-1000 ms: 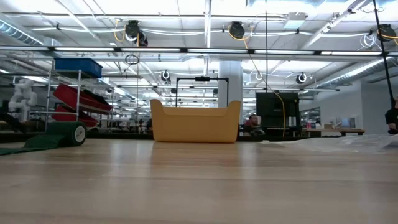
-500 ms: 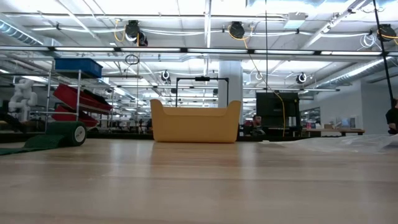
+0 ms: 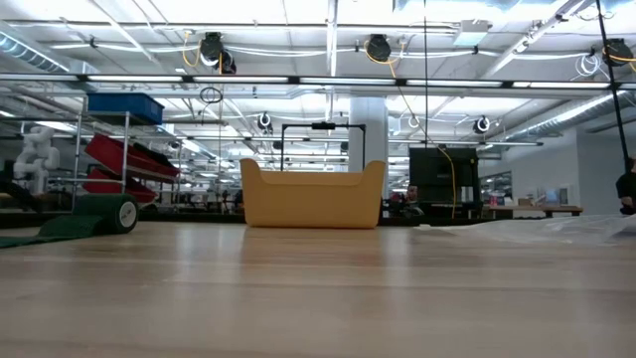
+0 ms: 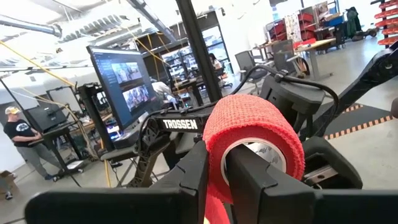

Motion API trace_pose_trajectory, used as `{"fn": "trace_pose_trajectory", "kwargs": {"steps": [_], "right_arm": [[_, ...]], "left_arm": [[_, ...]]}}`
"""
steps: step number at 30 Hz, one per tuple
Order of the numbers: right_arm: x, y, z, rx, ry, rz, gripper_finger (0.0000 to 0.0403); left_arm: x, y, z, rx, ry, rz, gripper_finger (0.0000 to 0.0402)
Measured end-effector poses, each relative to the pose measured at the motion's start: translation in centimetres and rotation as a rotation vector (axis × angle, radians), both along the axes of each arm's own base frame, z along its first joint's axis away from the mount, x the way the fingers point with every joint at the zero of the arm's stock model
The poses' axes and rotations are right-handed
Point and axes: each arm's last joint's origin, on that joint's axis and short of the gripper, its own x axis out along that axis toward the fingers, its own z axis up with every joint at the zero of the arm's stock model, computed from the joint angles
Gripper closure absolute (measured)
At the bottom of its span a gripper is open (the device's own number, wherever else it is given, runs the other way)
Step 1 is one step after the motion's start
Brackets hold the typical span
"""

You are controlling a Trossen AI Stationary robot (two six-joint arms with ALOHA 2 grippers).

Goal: Roll bandage
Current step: Roll the red bandage

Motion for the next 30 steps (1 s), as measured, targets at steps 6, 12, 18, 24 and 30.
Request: {"fn": "trace_pose_trajectory", "kwargs": {"steps": [6, 12, 18, 24, 30], "right_arm": [[0.4, -0.7, 0.2, -0.008, 0.007, -0.014, 0.0206], [0.5, -1.4, 1.4, 0.011, -0.008, -0.022, 0.0206], [0.6, -1.5, 1.4, 0.01, -0.006, -0.02, 0.0206], [1.4, -2.3, 1.5, 0.014, -0.007, -0.04, 0.0206], [2.1, -2.7, 1.8, 0.052, -0.042, -0.054, 0.0206]], "left_arm": [[0.0, 0.0, 0.0, 0.0, 0.0, 0.0, 0.0343], [0.0, 0.0, 0.0, 0.0, 0.0, 0.0, 0.0343], [0.0, 0.0, 0.0, 0.0, 0.0, 0.0, 0.0343], [0.0, 0.0, 0.0, 0.0, 0.0, 0.0, 0.0343], [0.0, 0.0, 0.0, 0.001, 0.0, 0.0, 0.0343]]}}
